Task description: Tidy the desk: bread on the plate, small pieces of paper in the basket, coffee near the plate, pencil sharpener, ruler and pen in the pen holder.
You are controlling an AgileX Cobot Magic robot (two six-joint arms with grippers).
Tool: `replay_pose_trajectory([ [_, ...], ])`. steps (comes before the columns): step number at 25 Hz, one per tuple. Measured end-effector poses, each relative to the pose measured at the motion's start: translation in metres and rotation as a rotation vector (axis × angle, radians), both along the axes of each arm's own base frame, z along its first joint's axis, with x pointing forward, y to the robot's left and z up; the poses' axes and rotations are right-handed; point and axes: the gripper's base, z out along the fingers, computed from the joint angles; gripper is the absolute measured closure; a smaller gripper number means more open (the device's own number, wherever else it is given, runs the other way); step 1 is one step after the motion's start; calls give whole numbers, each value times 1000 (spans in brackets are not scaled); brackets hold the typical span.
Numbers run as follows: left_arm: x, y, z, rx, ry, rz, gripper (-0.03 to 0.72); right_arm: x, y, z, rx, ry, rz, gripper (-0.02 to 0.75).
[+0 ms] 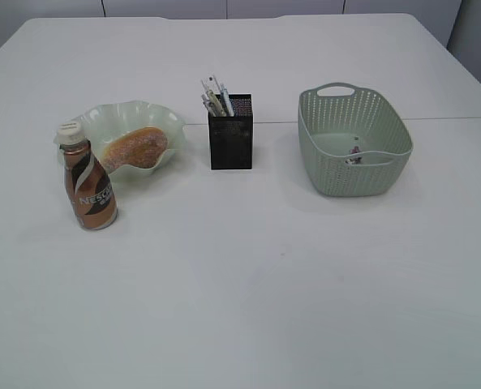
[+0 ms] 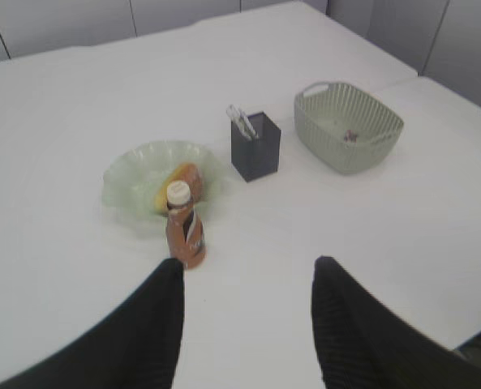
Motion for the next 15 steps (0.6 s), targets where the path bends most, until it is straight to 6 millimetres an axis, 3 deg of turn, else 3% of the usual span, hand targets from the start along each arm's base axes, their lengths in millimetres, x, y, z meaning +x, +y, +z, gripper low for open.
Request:
replay_pose_trajectory([
  [3, -4, 2, -27, 61, 25, -21, 323, -28, -14, 1, 11, -82, -19, 330],
  [6, -16, 8, -53, 80, 24, -29, 324, -60, -30, -11, 22, -156, -34, 330],
  [10, -41, 20, -82, 37, -81, -28, 321, -110, -52, -45, 14, -236, -29, 330],
  [15, -49, 22, -129, 27, -66, -45, 316, -175, -80, -82, 41, -352, -29, 330],
])
